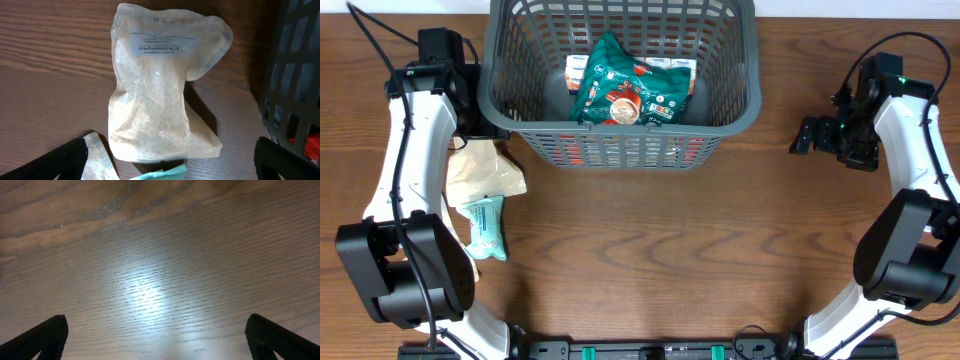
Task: Pack container
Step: 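Reach the left gripper to the upper kraft pouch and grasp it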
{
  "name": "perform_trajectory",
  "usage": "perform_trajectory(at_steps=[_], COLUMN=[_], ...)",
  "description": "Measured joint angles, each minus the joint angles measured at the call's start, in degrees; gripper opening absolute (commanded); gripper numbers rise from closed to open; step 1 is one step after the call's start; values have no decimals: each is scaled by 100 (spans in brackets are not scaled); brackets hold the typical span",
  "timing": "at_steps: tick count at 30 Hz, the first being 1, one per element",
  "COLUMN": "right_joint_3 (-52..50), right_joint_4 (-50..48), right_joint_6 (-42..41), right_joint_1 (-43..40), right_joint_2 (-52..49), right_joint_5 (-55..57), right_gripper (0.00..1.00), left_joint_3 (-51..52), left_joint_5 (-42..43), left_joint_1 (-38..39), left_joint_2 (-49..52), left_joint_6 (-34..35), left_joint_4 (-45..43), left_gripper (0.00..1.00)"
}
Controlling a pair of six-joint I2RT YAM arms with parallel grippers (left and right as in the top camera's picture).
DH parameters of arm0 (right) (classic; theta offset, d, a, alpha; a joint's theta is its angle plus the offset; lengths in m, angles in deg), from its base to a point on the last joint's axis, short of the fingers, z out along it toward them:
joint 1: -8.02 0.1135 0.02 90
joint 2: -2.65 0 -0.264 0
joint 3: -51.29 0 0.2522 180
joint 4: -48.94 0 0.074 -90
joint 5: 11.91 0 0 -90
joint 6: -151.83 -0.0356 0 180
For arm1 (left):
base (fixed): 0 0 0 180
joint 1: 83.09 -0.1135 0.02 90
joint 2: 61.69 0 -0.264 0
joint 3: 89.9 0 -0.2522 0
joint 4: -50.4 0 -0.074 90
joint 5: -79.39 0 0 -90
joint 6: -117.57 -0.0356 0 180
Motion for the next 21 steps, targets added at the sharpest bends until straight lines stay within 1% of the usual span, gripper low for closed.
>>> perform_trajectory(at_steps=[4,10,11,14,21], right_joint_3=[0,0,0,-4,-13], right_joint_4=[0,11,15,26,122], right_joint_6=[0,0,0,0,31], right_joint_1=[0,0,0,0,0], right_joint_2=[0,0,0,2,0], right_joint_5=[2,0,0,2,2], right_gripper=[99,99,99,99,99], left_joint_3=[0,0,-39,-46,-44], left_joint_5=[22,39,79,42,72], left_joint_1=[-9,-9,-24,-90,-136], left_joint_2=[188,986,1043,1137,1871], left_joint_6=[0,0,2,2,2], left_joint_4=[-26,-170,-94,-264,-339], left_gripper=[96,96,96,96,96])
